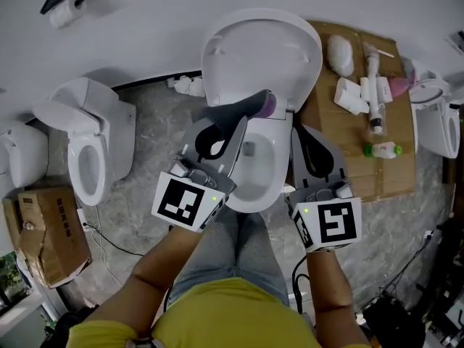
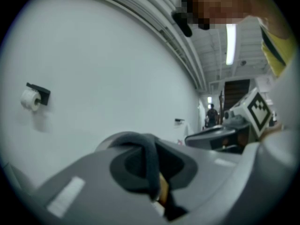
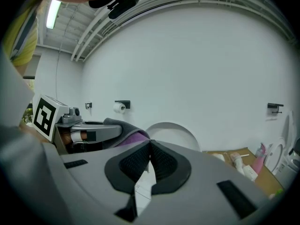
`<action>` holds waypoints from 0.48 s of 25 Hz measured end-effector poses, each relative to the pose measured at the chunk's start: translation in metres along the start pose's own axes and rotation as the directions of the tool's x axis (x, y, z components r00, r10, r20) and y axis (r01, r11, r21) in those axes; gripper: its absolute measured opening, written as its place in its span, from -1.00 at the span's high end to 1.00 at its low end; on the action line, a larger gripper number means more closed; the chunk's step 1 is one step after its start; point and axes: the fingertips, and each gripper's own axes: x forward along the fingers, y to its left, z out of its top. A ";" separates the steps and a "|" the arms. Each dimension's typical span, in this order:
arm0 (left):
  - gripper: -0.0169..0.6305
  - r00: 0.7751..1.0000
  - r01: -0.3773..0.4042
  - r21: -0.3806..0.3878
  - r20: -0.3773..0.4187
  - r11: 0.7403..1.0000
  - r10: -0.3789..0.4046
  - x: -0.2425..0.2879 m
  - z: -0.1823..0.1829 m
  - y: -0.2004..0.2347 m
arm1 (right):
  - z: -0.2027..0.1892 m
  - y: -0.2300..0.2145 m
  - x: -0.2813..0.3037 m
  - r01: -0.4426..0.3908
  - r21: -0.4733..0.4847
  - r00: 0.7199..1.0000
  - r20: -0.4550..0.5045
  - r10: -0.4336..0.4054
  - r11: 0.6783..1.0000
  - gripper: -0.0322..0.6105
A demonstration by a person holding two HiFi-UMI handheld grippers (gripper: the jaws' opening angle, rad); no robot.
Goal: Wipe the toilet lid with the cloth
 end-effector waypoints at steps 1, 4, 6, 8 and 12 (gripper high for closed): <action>0.89 1.000 0.002 -0.002 0.000 1.000 -0.002 0.005 -0.003 0.003 | -0.002 -0.002 0.005 -0.002 0.001 1.000 0.000 0.002 1.000 0.85; 0.89 1.000 0.007 0.007 0.006 1.000 -0.007 0.018 -0.011 0.014 | -0.008 -0.006 0.021 -0.003 0.000 1.000 0.009 0.003 1.000 0.85; 0.89 1.000 0.007 0.012 0.006 1.000 -0.007 0.025 -0.017 0.019 | -0.014 -0.009 0.029 -0.002 0.001 1.000 0.010 0.002 1.000 0.85; 0.89 1.000 0.005 0.014 0.010 1.000 -0.005 0.033 -0.024 0.025 | -0.020 -0.014 0.036 0.001 0.000 1.000 0.012 -0.001 1.000 0.85; 0.89 1.000 0.004 0.025 0.028 1.000 -0.004 0.048 -0.033 0.034 | -0.026 -0.023 0.048 0.012 -0.007 1.000 0.027 -0.012 1.000 0.85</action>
